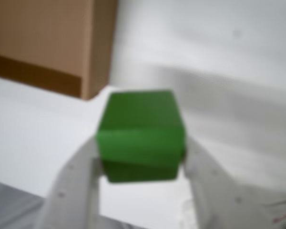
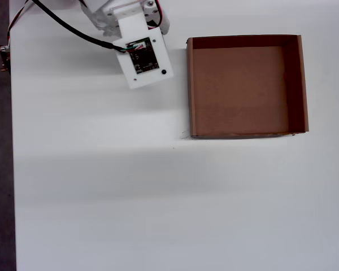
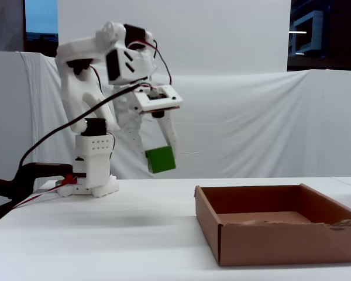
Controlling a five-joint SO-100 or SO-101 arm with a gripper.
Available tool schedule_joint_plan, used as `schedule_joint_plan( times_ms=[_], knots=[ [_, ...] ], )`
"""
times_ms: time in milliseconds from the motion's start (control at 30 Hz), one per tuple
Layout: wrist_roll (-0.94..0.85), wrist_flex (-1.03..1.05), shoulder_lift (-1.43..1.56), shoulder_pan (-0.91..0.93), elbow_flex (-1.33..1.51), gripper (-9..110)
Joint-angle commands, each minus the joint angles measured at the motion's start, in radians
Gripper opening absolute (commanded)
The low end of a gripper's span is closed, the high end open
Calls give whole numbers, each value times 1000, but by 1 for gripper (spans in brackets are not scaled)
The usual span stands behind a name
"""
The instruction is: Grasp a green cube and put it in a box.
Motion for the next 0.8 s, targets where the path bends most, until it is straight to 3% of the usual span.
schedule_joint_plan(
  times_ms=[0, 767],
  knots=[
    [-18, 0, -20, -34, -95, 15],
    [-41, -8, -460, -235, -448, 15]
  ],
)
